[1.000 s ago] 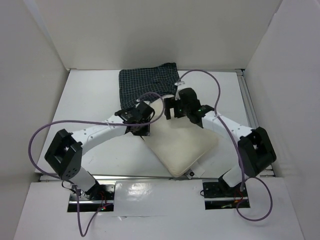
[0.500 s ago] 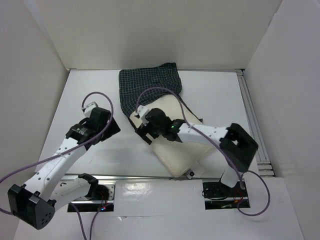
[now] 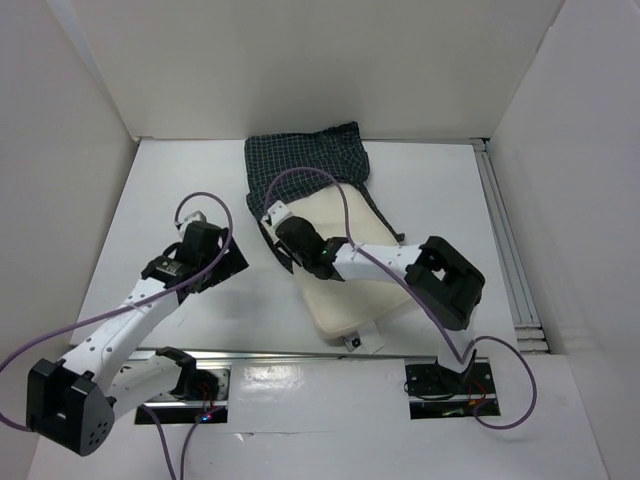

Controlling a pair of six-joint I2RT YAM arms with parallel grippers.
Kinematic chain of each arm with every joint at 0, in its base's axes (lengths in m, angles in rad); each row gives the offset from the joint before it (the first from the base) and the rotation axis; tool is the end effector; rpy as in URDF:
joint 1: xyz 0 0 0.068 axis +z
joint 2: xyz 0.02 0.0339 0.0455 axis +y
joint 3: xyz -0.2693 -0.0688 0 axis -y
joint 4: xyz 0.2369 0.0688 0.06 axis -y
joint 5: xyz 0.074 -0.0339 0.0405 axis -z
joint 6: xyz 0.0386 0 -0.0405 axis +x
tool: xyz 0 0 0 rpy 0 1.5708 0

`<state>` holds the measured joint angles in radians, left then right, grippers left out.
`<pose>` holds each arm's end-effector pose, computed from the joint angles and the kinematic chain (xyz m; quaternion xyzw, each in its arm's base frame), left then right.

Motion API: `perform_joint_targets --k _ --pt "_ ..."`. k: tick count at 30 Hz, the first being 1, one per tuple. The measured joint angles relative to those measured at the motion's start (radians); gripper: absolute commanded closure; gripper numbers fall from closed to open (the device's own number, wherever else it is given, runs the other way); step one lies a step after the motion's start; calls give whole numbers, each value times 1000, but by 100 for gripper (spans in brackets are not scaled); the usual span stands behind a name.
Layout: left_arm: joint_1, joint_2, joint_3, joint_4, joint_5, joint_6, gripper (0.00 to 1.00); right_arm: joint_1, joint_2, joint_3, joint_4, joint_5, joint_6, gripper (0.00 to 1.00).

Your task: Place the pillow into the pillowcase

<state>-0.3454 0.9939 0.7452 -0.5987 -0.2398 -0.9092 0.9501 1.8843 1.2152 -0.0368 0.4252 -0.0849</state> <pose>0.1831 -0.0561 0.2555 -0.2990 0.8802 -0.1156 0.3501 0.2509 0.3236 0.1990 -0.3622 0.8150 -0.0022 0.4522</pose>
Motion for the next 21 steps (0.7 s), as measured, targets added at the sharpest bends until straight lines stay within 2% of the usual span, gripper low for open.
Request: perform_joint_targets --k 9,16,20,21 --pt "-92 205 -27 381 101 100 0 -92 -236 -60 -48 -225 22 100" --pt "-107 292 -17 529 130 124 0 -138 -264 -43 -72 -311 45 100" --pt "-107 342 7 587 141 120 15 -138 -264 -43 -85 -336 55 100" --pt "-107 364 21 587 142 121 28 -138 -264 -43 -85 -336 58 100"
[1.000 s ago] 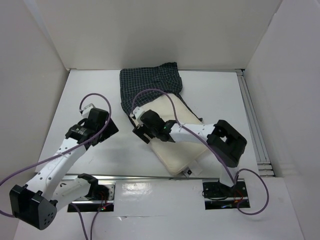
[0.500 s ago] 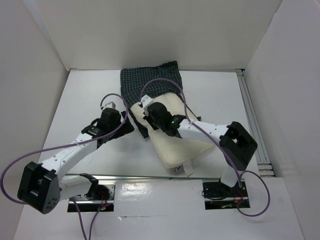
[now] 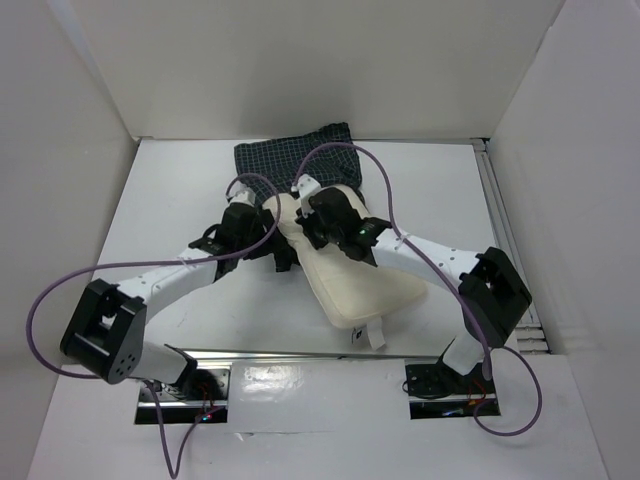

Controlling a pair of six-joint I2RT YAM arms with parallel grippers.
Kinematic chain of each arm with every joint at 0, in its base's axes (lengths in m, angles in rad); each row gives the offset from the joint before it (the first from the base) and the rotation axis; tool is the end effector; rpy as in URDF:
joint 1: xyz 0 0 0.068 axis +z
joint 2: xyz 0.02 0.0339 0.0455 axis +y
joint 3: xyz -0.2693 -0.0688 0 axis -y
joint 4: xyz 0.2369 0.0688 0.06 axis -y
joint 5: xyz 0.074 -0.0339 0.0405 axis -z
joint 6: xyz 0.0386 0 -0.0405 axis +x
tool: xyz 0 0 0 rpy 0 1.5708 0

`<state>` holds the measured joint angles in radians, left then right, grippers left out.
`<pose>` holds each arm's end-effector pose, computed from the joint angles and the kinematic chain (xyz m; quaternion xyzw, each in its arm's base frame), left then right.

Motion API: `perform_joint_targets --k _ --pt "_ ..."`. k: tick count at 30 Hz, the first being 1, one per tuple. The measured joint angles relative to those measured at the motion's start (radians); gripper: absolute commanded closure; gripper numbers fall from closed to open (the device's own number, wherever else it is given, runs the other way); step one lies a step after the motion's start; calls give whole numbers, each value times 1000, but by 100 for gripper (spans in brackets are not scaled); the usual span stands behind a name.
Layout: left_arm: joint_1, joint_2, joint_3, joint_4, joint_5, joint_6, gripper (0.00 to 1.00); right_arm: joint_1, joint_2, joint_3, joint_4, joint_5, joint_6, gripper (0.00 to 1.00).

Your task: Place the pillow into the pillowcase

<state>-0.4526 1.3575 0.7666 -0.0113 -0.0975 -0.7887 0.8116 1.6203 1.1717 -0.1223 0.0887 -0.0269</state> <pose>0.2587 -0.1216 0.2309 -0.1702 0.8677 -0.2354 0.4034 0.2554 0.2642 0.2730 -0.3375 0.8095 0.1472 0.4574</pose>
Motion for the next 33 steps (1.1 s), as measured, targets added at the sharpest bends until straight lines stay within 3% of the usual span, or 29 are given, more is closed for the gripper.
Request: perform_joint_targets --k 2,3,4,5,15,24,29,33 --pt "0 50 34 -2 3 -3 43 -2 0 0 1 0 2 100" --pt "0 72 49 -2 8 -2 57 -3 0 0 1 1 3 100" --pt "-1 94 62 -2 14 -3 72 -3 0 0 1 1 4 100" --pt "-3 113 72 -1 19 0 100 -3 0 0 1 1 6 100" --pt "-45 124 124 -58 -13 31 100 -23 15 18 -7 -3 59 100" --pt "-120 50 90 -127 -195 84 100 -24 323 287 -51 -22 199 100" --pt "-158 11 53 -131 -224 86 100 -37 406 391 -68 2 329 100" --pt "-188 -32 44 -140 -233 86 100 -82 347 310 13 -21 417 100"
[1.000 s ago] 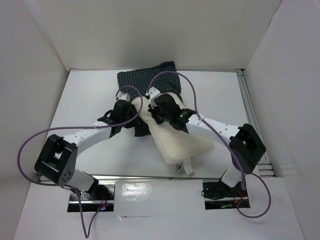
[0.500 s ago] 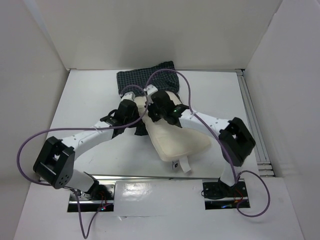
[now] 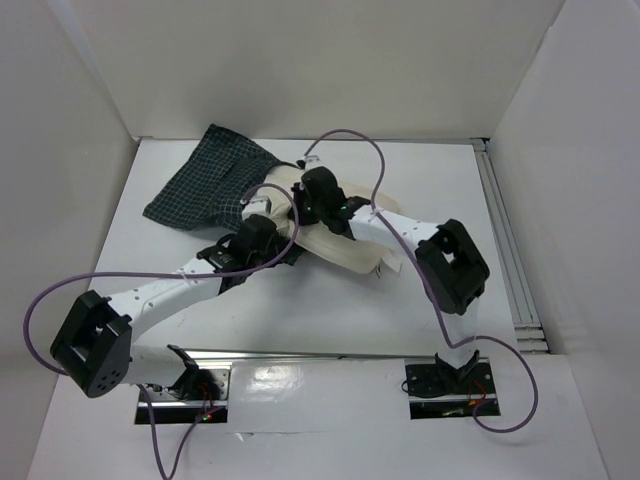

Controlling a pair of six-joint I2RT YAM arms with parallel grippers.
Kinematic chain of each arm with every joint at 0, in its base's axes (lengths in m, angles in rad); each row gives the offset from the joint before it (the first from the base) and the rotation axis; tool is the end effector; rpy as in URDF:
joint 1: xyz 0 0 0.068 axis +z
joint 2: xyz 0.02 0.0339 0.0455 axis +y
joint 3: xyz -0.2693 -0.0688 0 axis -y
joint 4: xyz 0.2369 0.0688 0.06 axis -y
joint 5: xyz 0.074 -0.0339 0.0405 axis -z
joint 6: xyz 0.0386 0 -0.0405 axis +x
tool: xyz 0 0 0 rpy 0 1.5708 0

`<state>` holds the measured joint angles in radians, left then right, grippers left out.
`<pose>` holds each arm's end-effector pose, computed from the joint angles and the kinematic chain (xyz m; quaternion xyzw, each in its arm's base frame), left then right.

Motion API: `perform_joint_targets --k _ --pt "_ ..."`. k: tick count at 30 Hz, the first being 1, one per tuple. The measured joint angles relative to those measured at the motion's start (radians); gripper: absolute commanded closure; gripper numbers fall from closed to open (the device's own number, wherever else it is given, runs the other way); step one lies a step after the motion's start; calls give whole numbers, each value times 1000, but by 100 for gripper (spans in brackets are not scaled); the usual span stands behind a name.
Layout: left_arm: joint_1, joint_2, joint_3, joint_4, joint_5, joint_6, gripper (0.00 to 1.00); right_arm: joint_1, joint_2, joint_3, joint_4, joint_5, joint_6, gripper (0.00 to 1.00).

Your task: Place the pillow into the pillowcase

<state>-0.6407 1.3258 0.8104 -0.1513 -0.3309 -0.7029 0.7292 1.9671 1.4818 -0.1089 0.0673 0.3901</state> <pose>0.2297 -0.1557 0.2419 -0.0995 0.8846 -0.1522 0.4294 0.3408 0.3010 0.2415 -0.1334 0.8726 0.2237 0.4131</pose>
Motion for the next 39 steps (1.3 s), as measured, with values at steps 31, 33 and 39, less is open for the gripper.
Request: perform_joint_targets --k 31,33,39 --pt "-5 394 306 180 380 176 100 128 -335 -372 -240 698 502 100" --pt "-6 383 269 201 369 177 100 68 -269 -340 -227 645 538 100" --pt "-13 351 202 256 307 168 100 -63 -40 -73 -389 606 790 100"
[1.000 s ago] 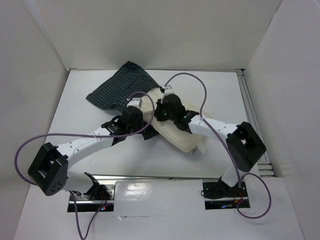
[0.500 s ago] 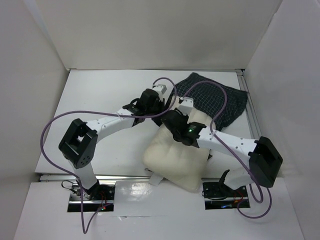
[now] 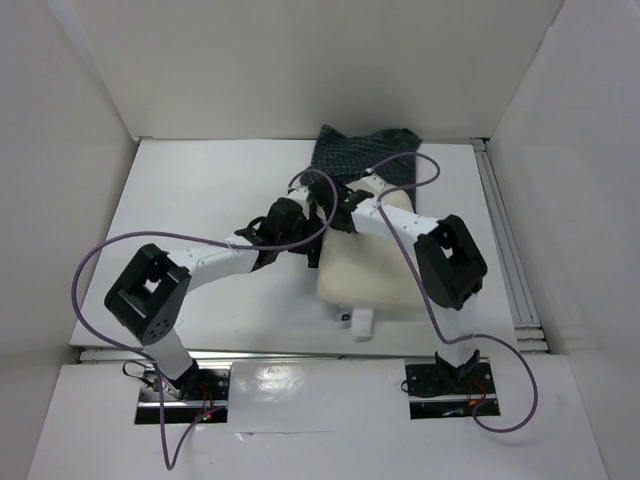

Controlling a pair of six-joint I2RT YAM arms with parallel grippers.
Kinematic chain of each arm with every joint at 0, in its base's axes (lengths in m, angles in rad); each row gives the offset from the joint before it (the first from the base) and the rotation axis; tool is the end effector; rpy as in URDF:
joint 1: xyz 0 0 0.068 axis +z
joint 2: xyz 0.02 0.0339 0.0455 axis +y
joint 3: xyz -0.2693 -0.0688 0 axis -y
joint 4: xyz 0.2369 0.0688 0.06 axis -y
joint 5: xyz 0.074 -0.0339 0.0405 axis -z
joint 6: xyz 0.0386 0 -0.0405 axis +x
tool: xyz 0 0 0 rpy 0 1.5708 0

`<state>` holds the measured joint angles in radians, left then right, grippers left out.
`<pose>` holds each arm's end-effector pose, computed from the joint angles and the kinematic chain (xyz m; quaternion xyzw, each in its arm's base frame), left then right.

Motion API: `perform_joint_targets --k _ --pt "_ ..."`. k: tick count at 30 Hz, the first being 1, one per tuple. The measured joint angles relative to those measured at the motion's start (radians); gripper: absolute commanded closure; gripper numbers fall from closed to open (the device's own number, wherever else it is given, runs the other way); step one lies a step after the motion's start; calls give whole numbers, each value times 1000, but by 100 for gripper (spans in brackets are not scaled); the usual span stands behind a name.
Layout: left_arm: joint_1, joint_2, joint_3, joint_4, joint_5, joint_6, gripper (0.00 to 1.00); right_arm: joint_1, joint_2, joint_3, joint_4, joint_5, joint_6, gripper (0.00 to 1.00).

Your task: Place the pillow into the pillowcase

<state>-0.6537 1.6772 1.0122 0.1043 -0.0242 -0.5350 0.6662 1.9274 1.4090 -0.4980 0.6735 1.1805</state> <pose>0.2922 -0.2227 0.2224 0.0461 0.8739 -0.2621 0.4068 0.3328 0.2310 0.2120 0.3183 0.8550 0.0143 0.4093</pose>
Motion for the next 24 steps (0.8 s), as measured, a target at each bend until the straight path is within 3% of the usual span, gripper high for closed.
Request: perform_joint_targets --k 5,12,19,21,24 --pt "-33 -83 -83 5 -36 10 100 -57 186 267 -203 -47 251 100" --pt "-61 -122 -97 -31 -81 10 100 -64 110 141 -129 -98 317 100" --pt "-80 -159 -121 -34 -76 4 100 -52 93 145 -151 -107 388 100" --pt "-87 -195 -142 -45 -77 4 100 -33 45 76 -57 -117 330 100" --pt "-93 -241 -151 -87 -84 2 100 -21 -98 -147 234 -192 190 100"
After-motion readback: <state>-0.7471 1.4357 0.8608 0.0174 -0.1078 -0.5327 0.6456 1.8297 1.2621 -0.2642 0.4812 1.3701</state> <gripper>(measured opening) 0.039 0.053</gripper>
